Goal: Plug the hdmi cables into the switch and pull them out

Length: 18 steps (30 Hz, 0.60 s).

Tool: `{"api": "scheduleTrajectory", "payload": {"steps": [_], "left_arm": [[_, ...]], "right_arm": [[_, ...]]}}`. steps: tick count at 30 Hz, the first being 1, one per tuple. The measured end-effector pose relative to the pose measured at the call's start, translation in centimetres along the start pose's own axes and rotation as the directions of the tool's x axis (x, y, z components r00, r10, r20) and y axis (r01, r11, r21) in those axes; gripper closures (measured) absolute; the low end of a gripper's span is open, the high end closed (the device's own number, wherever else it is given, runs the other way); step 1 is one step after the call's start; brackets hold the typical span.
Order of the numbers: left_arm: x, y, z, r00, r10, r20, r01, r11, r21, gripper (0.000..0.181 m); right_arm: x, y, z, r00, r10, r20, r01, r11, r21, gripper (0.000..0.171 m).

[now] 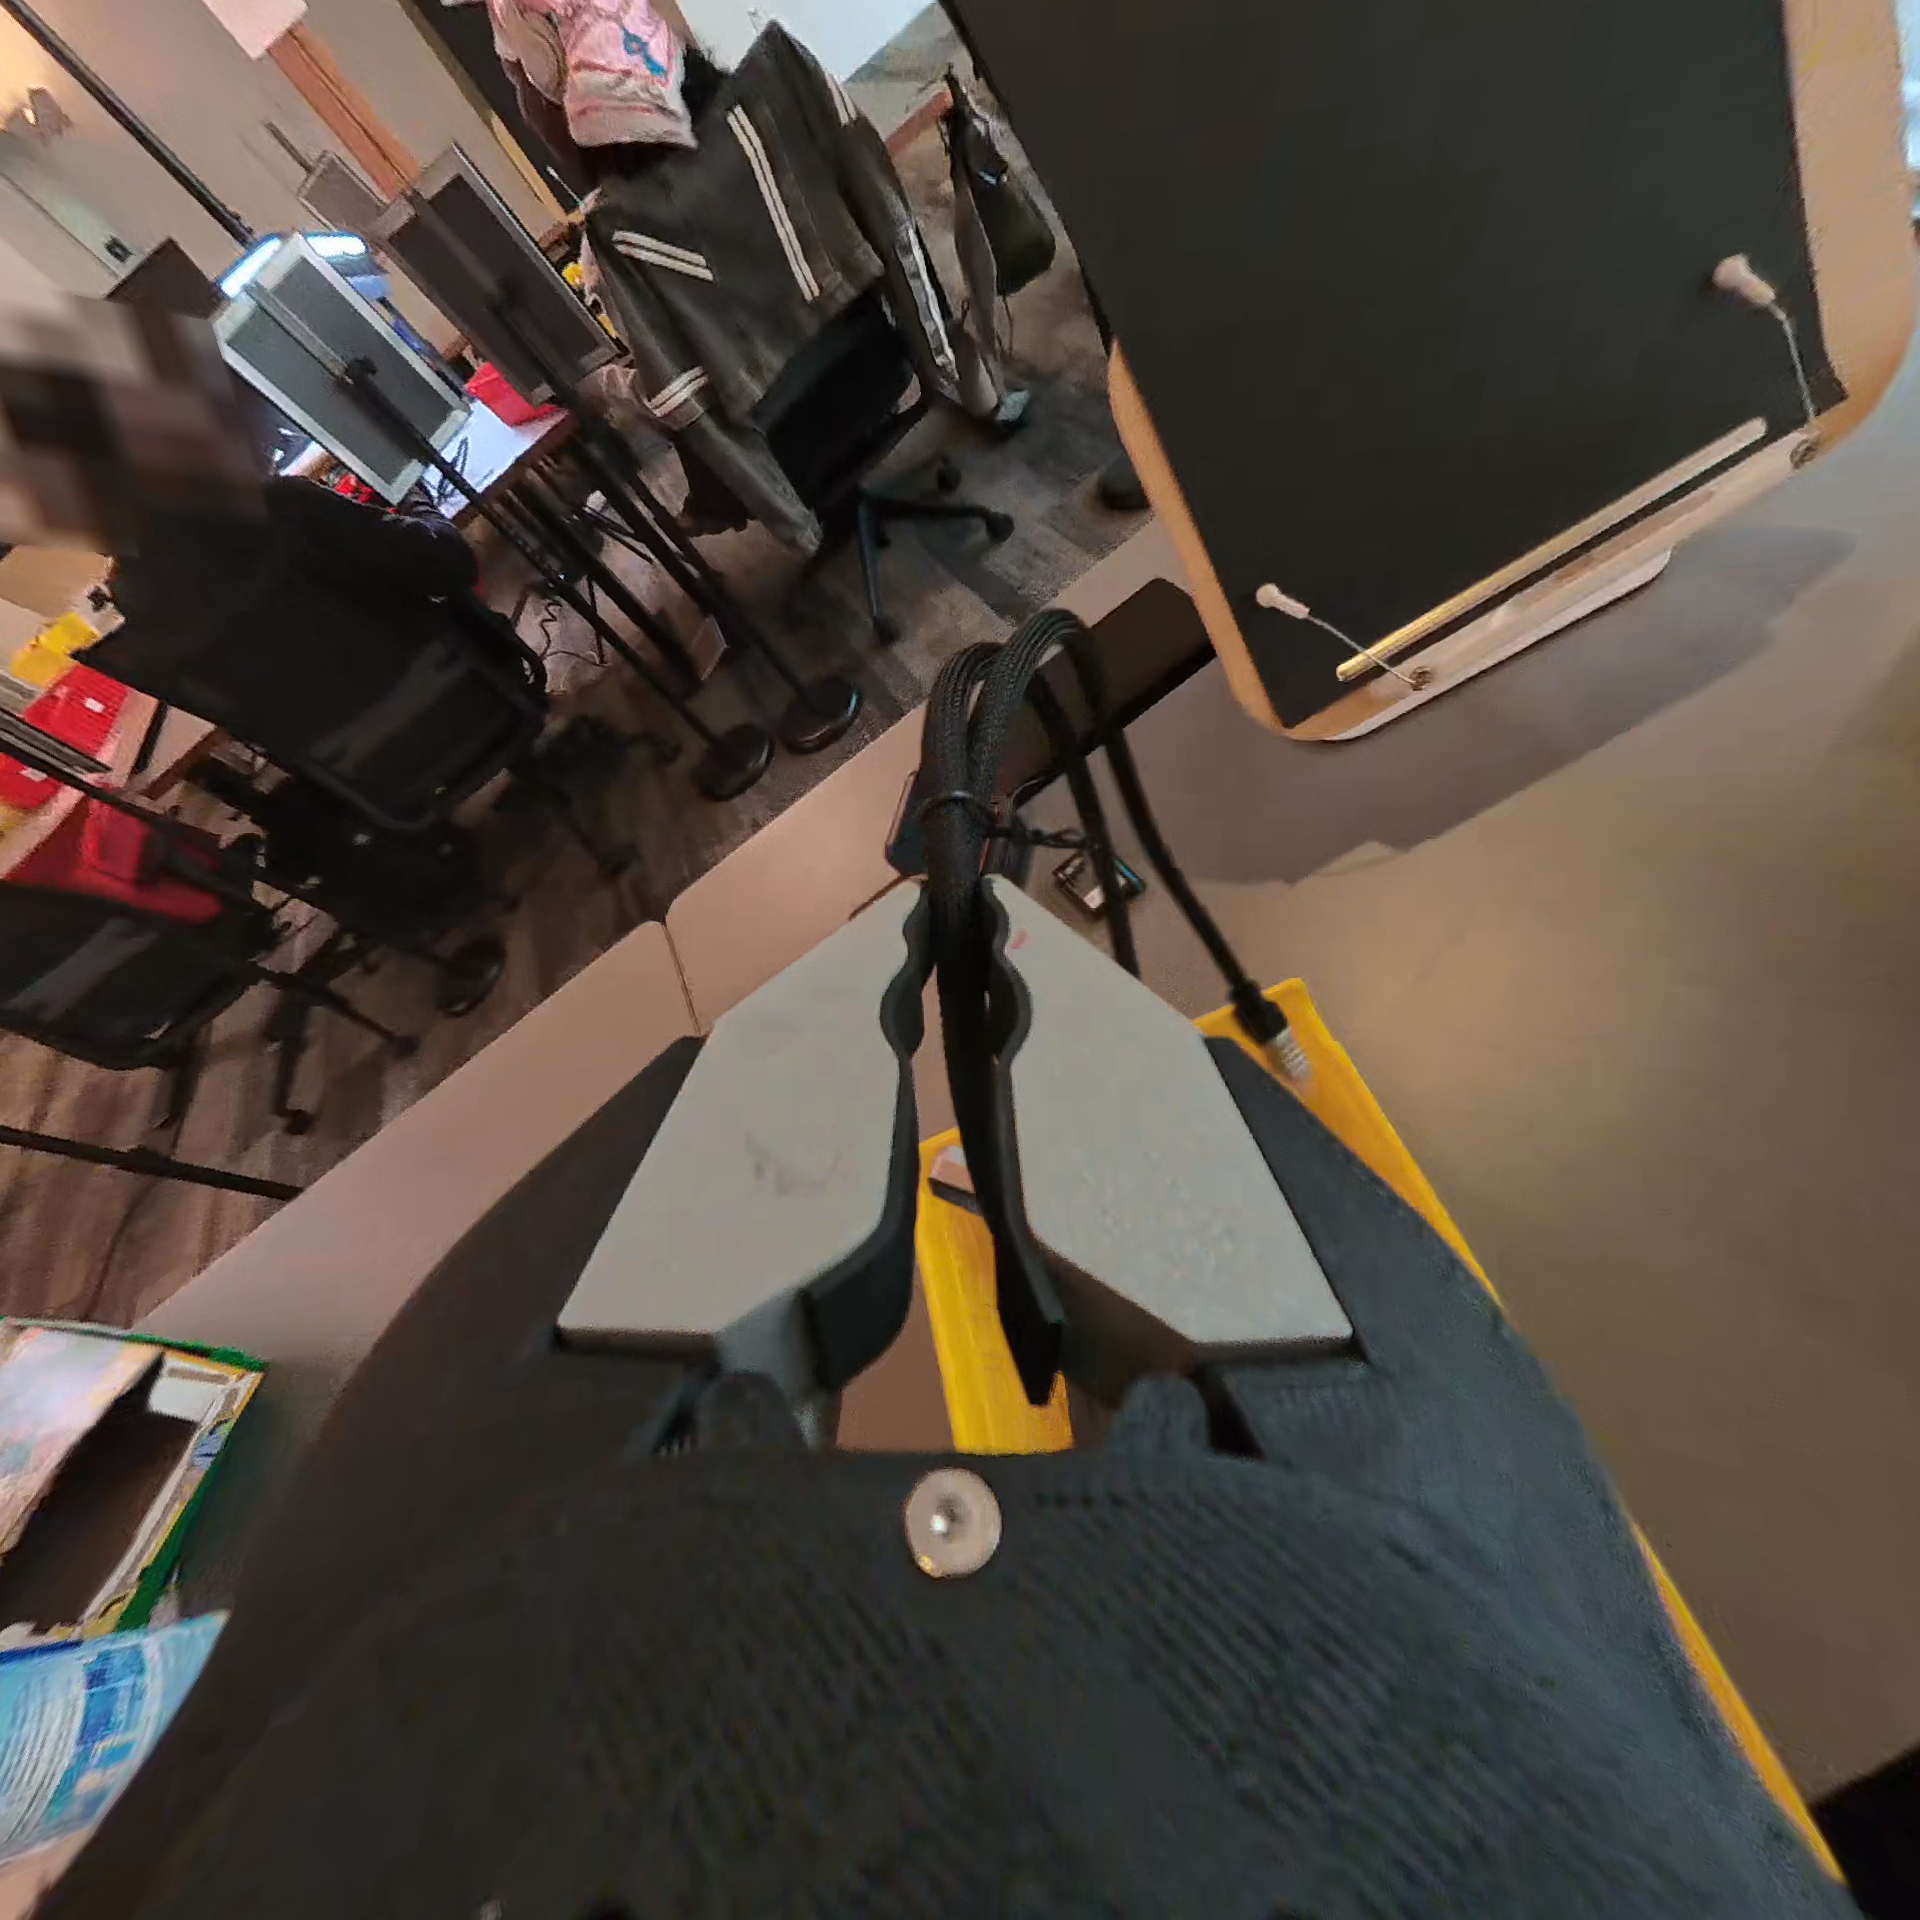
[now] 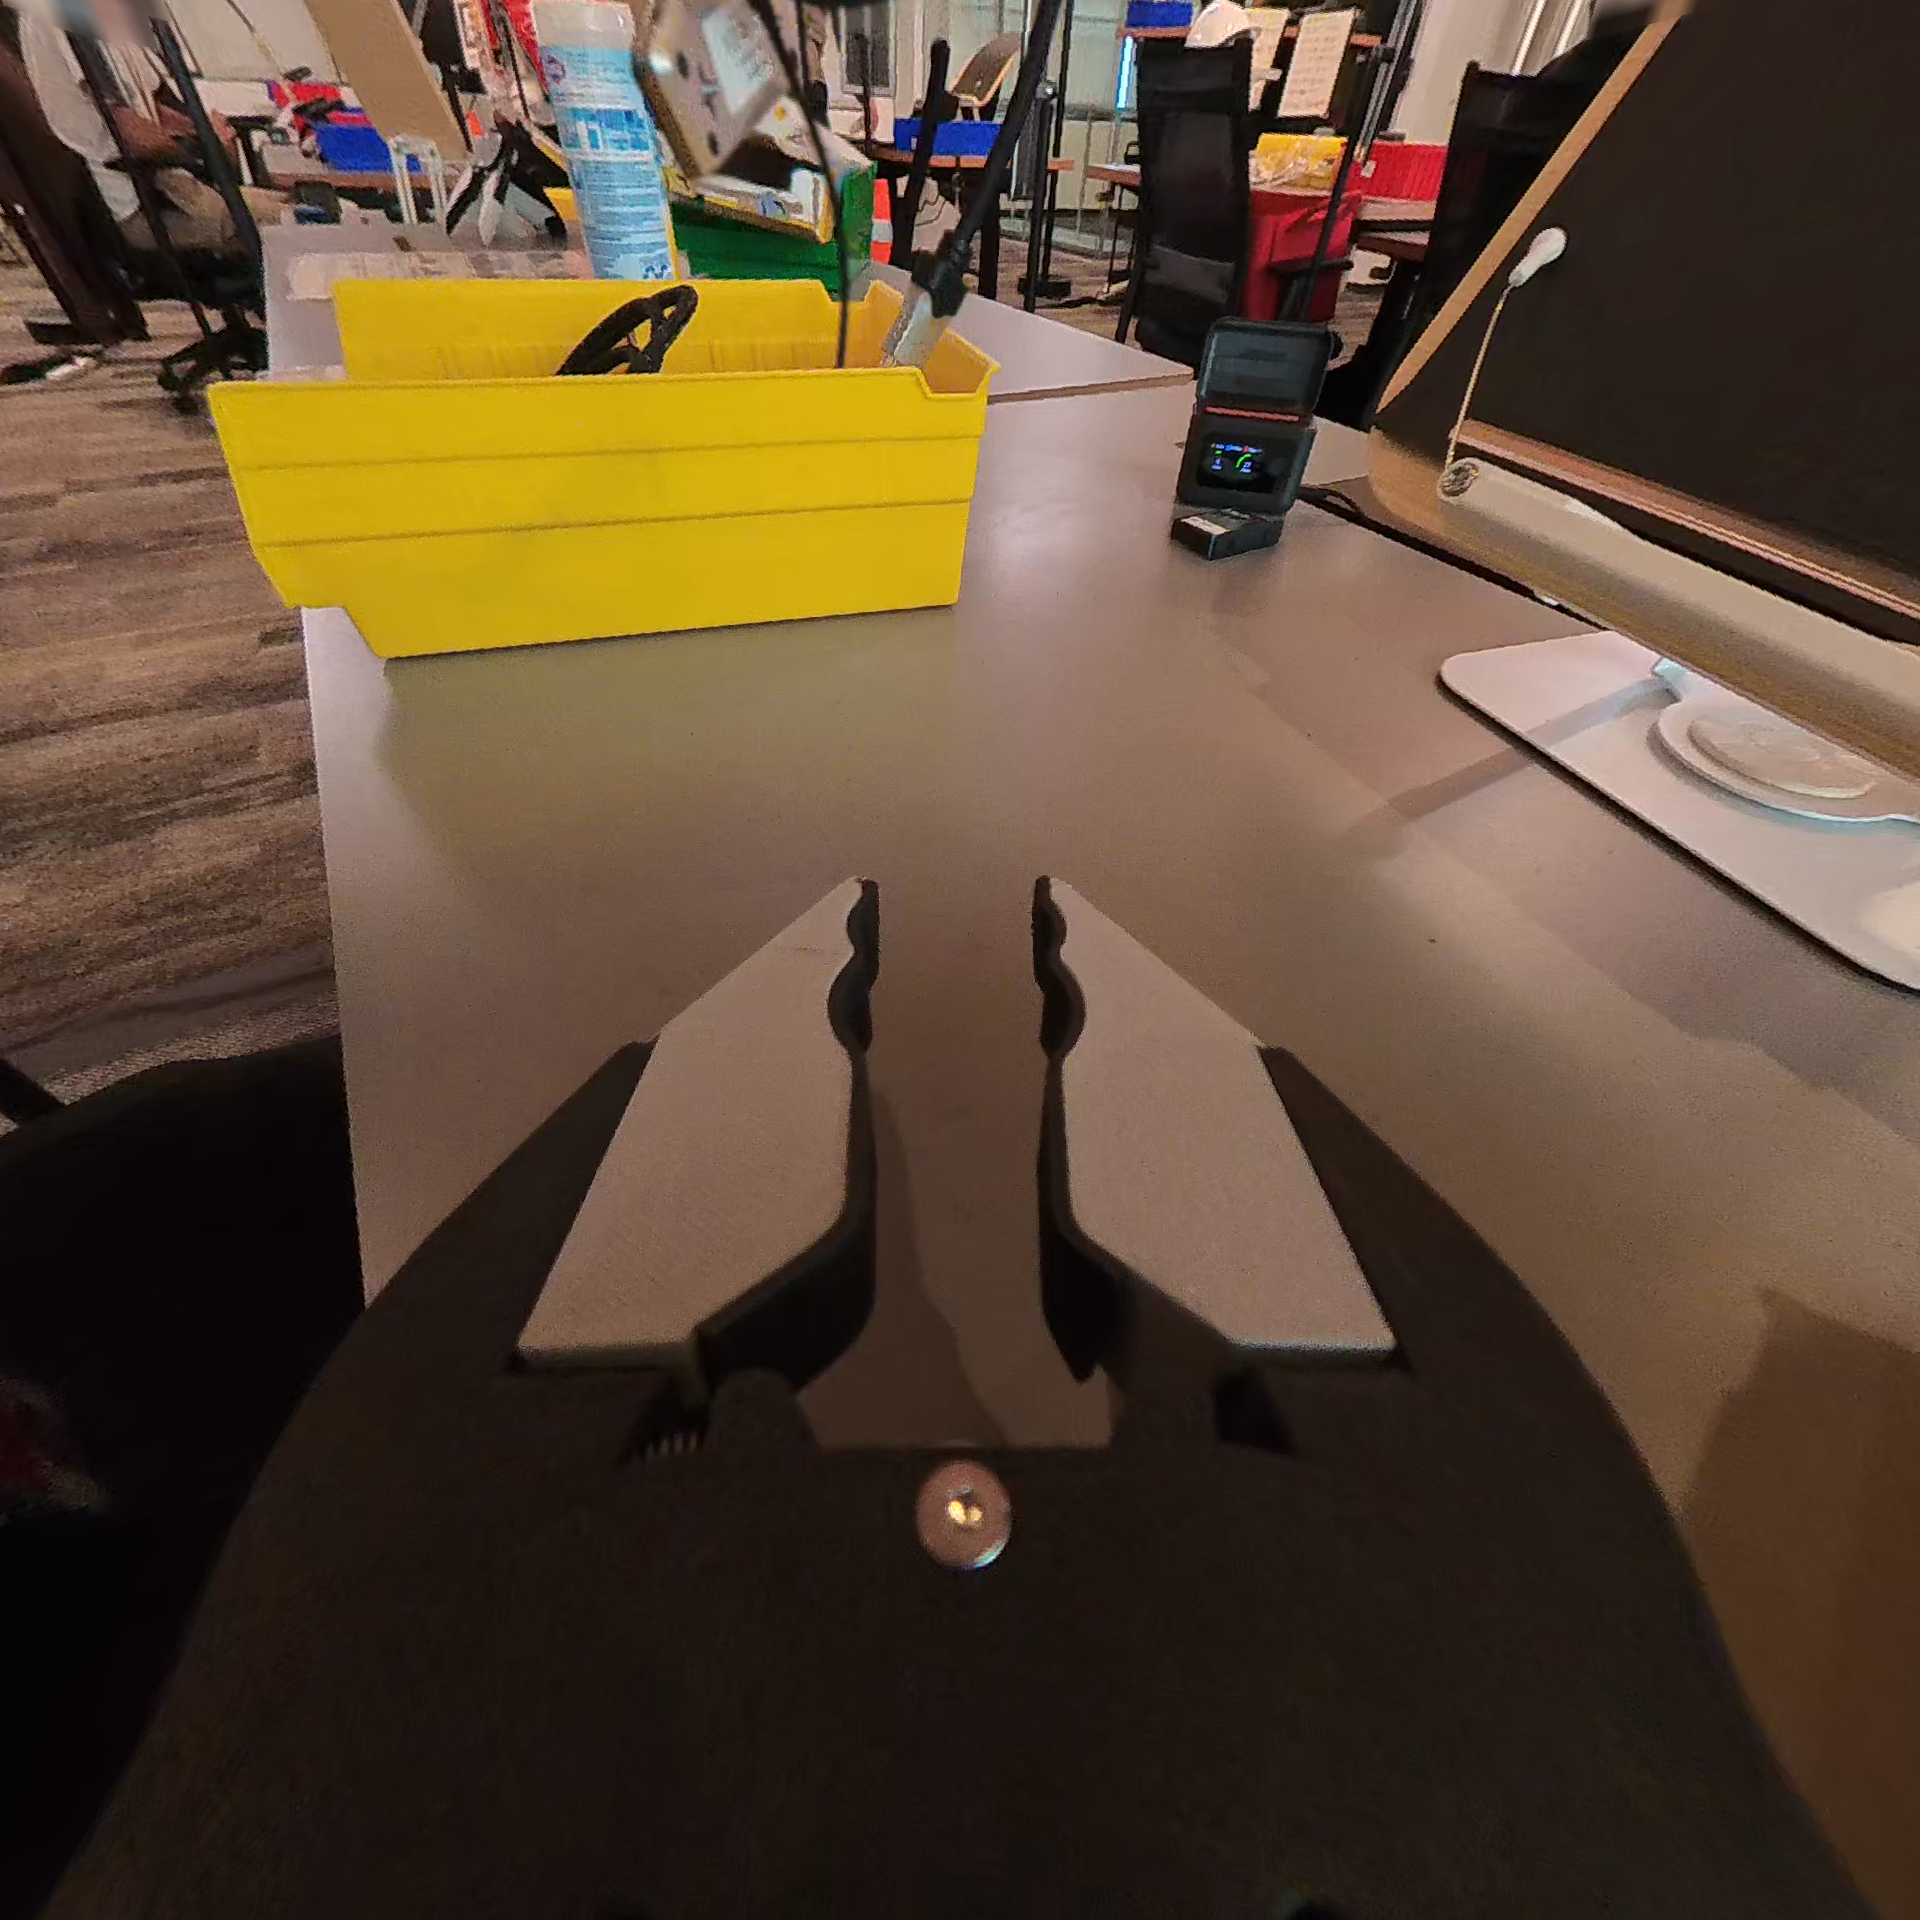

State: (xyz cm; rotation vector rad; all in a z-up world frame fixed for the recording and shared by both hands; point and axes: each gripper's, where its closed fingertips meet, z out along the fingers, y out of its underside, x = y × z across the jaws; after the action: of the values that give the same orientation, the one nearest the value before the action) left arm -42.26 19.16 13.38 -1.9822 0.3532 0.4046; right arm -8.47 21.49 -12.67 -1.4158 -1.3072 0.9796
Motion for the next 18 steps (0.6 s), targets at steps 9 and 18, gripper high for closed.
{"api": "scheduleTrajectory", "payload": {"steps": [9, 18], "left_arm": [[-8.0, -4.3, -5.9, 0.867, 0.050, 0.496, -0.023, 0.998, -0.061, 0.177], [-1.8, -10.5, -8.2, 0.900, 0.225, 0.373, -0.187, 0.973, -0.134, 0.177]], "right_arm": [[1.2, -0.1, -0.4, 0.996, -0.010, -0.087, 0.011, 1.000, 0.008, 0.145], [1.8, -0.1, -0.4, 0.986, -0.075, -0.152, 0.074, 0.997, -0.009, 0.145]]}}
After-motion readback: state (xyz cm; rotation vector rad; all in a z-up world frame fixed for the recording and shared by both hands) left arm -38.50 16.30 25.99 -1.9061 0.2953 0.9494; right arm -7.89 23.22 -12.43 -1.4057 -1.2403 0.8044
